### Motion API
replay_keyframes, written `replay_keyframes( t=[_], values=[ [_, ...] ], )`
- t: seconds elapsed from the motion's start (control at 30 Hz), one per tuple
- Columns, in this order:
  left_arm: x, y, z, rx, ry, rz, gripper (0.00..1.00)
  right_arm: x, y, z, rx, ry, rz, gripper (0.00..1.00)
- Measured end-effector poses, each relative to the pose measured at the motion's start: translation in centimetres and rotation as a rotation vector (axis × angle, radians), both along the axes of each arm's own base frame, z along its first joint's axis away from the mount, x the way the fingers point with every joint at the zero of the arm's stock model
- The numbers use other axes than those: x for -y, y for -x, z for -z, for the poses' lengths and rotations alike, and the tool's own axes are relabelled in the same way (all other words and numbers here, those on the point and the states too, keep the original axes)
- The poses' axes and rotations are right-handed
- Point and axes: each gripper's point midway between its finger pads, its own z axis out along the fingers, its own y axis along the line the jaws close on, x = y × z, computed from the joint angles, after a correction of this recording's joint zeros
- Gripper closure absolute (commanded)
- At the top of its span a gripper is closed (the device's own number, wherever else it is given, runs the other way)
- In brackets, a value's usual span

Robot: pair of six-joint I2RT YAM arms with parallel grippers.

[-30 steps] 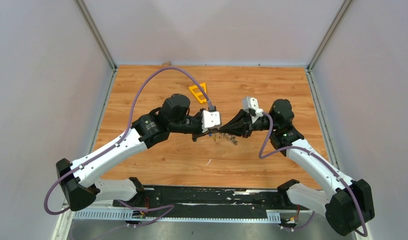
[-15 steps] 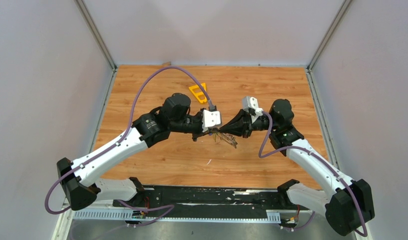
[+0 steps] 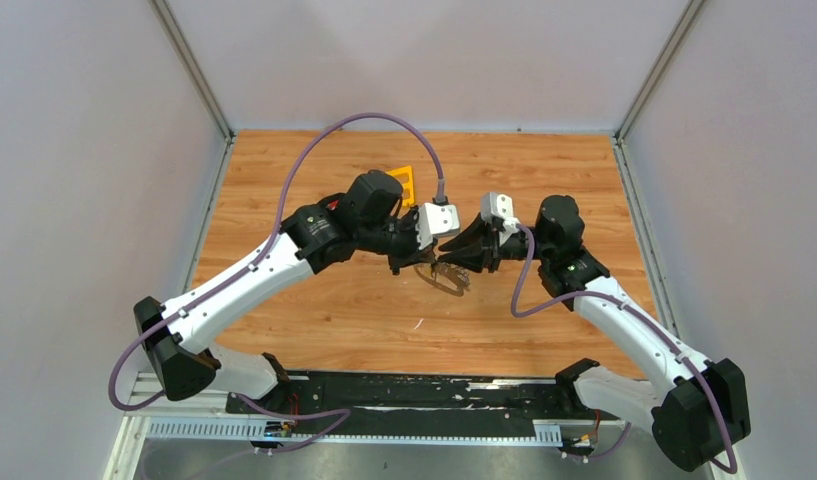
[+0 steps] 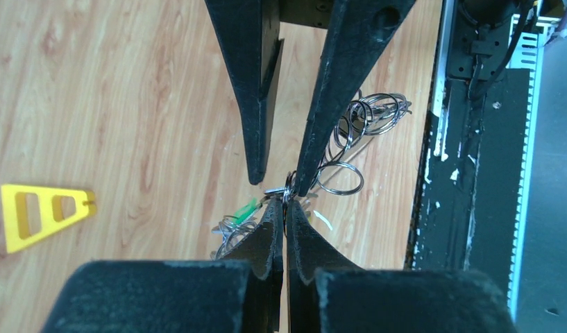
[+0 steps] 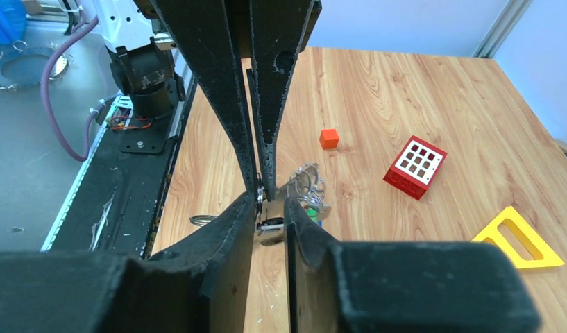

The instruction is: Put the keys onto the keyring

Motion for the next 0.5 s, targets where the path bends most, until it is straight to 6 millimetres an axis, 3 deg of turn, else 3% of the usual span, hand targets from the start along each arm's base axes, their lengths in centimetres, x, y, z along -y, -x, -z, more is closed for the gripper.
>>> replay_keyframes(
  t=[0.2,0.5],
  values=[
    [-0.38,0.38,0.51,-0.062,-0.031,-0.031,1.0,0.07,-0.14,0.44,-0.009,0.013,0.011,0.62],
    [-0.84,-0.28,0.99,-0.109,-0.058,-0.134,1.0,0.1,-0.32,0.52,-0.012,0.016,0.022,0.57]
  ],
)
